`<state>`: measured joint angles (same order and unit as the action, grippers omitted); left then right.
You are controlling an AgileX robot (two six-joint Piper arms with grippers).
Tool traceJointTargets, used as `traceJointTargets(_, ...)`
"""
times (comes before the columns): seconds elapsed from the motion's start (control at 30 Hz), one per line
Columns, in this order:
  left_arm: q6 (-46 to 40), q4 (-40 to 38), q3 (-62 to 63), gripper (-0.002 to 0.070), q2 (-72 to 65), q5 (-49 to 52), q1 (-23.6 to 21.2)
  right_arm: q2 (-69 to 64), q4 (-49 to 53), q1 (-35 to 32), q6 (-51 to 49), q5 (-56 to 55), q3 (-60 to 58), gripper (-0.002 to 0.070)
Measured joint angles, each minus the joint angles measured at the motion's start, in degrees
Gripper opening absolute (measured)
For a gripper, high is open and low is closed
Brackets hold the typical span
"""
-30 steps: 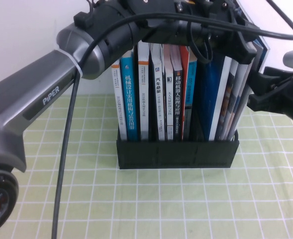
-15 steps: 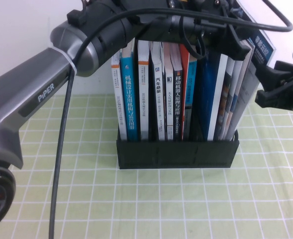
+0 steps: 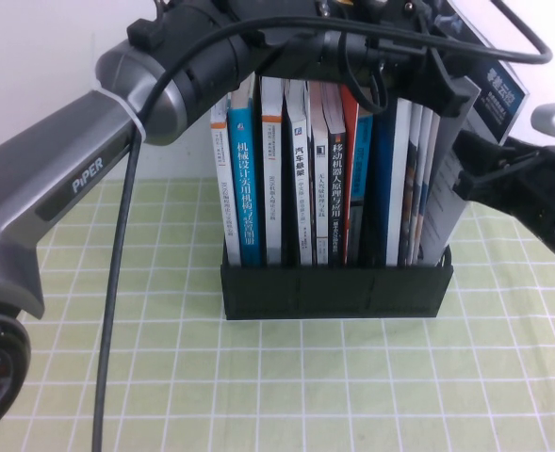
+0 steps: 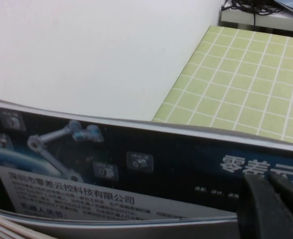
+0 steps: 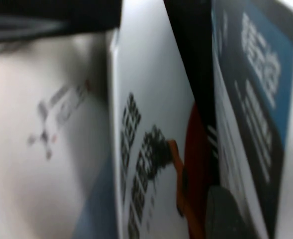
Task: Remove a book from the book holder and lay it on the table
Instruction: Pick up the right side book from the book shelf
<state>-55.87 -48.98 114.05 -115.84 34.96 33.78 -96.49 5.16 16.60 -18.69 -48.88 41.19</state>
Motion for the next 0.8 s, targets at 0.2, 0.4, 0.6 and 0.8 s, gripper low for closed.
traceJointTargets(0.2, 0.2, 0.3, 0.0, -0.0003, 0.0, 0.0, 0.0, -3.0, 0.0, 0.0, -4.3, -8.8, 1.2, 0.0223)
traceJointTargets(0.4, 0.4, 0.3, 0.0, -0.0003, 0.0, 0.1, 0.0, -3.5, 0.2, 0.0, -8.0, -10.1, 1.2, 0.0039)
traceJointTargets(0.6, 1.7, 3.1, 0.0, -0.0003, 0.7, 1.2, 0.0, -3.5, 1.7, -0.3, -11.1, -10.7, 1.2, 0.0027)
traceJointTargets(0.8, 2.4, 7.2, -0.1, -0.0003, 4.8, 4.4, -0.2, 2.8, 2.0, -0.3, -10.6, -9.2, 1.1, 0.0026)
